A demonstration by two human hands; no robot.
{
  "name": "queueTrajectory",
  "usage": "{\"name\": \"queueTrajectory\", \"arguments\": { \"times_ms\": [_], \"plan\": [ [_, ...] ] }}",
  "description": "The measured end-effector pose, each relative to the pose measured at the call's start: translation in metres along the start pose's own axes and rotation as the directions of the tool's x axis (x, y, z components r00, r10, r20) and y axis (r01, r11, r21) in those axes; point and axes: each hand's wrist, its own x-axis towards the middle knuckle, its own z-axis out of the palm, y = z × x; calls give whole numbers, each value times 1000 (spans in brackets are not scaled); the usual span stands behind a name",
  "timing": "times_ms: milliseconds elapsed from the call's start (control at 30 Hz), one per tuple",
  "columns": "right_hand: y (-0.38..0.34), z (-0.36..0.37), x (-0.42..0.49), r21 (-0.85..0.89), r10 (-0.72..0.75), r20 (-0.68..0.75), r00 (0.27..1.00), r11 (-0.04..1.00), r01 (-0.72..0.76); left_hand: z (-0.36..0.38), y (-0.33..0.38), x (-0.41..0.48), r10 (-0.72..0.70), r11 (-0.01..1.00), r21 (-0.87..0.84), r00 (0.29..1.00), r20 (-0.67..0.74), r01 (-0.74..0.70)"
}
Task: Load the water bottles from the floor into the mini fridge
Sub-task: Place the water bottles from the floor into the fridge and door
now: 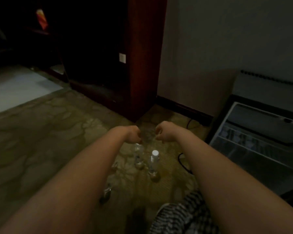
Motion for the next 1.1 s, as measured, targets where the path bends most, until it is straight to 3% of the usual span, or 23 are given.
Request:
{"name": "queueTrajectory", "arguments": {
  "times_ms": [200,533,733,1100],
  "plan": [
    [-7,60,36,-52,52,122,991,998,-46,56,-48,18,-44,974,-215,994,103,65],
    [46,119,93,-206,145,124,982,972,-117,157,-59,75,-82,831,-535,985,155,153],
    [66,136,129,-306,166,145,975,945,-115,183,-43,112,-34,778,-618,990,135,111],
    [84,144,145,-258,110,135,985,963,-72,206,-29,144,20,669,-743,999,49,23]
  ]
}}
